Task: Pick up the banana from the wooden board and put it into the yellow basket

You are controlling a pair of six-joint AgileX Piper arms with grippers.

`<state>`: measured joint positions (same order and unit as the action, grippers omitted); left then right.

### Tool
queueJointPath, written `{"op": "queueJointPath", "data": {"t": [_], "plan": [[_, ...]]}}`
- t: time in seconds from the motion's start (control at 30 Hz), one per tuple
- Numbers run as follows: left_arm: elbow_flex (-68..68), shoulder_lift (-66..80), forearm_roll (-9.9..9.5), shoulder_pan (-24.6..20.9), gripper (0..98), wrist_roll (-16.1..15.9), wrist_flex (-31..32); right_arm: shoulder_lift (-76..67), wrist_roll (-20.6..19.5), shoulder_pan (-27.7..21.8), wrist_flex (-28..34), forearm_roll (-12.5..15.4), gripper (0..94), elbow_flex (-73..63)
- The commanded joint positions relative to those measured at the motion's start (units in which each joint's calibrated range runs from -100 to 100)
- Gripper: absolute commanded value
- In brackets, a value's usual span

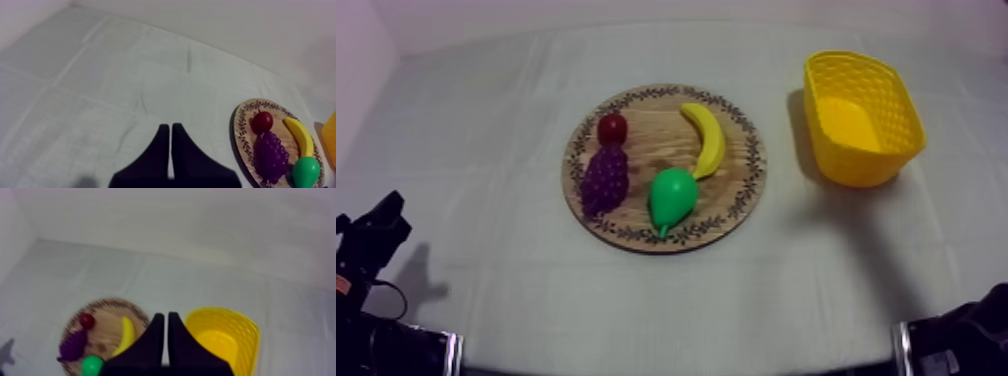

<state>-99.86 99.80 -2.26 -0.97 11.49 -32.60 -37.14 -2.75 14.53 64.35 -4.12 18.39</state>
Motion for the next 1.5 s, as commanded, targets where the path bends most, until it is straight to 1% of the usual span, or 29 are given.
{"op": "queueJointPath", "data": {"t": [0.0,0.17,0.23,0.33,0.43,0.6,0.73,0.87,1.2,1.47], "plan": [[-0.03,0.03,-0.01,-0.01,0.1,0.01,0.02,4.15,-4.51,5.63,1.93,-2.99,0.2,-15.52],[-0.03,0.03,-0.01,-0.01,0.1,0.01,0.02,10.58,-11.14,12.15,4.93,-9.31,0.2,-19.26],[-0.03,0.03,-0.01,-0.01,0.1,0.01,0.02,13.3,-13.35,14.05,5.84,-10.96,0.2,-19.07],[-0.03,0.03,-0.01,-0.01,0.1,0.01,0.02,17.41,-16.1,16.18,6.44,-12.34,0.2,-17.5],[-0.03,0.03,-0.01,-0.01,0.1,0.01,0.02,21.17,-18.35,18.03,6.53,-12.86,0.2,-15.28],[-0.03,0.03,-0.01,-0.01,0.1,0.01,0.02,26.38,-21.01,21.2,6.36,-12.98,0.2,-12.37],[-0.03,0.03,-0.01,-0.01,0.1,0.01,0.02,30.07,-22.12,23.11,6.34,-12.77,0.2,-12.1],[-0.03,0.03,-0.01,-0.01,0.1,0.01,0.02,33.66,-22.81,23.98,6.64,-12.65,0.2,-13.08],[-0.03,0.03,-0.01,-0.01,0.1,0.01,0.02,43.69,-25.49,21.99,8.66,-13.53,0.2,-16.82],[-0.03,0.03,-0.01,-0.01,0.1,0.01,0.02,49.85,-25.89,19.23,9.3,-13.46,0.2,-18.68]]}}
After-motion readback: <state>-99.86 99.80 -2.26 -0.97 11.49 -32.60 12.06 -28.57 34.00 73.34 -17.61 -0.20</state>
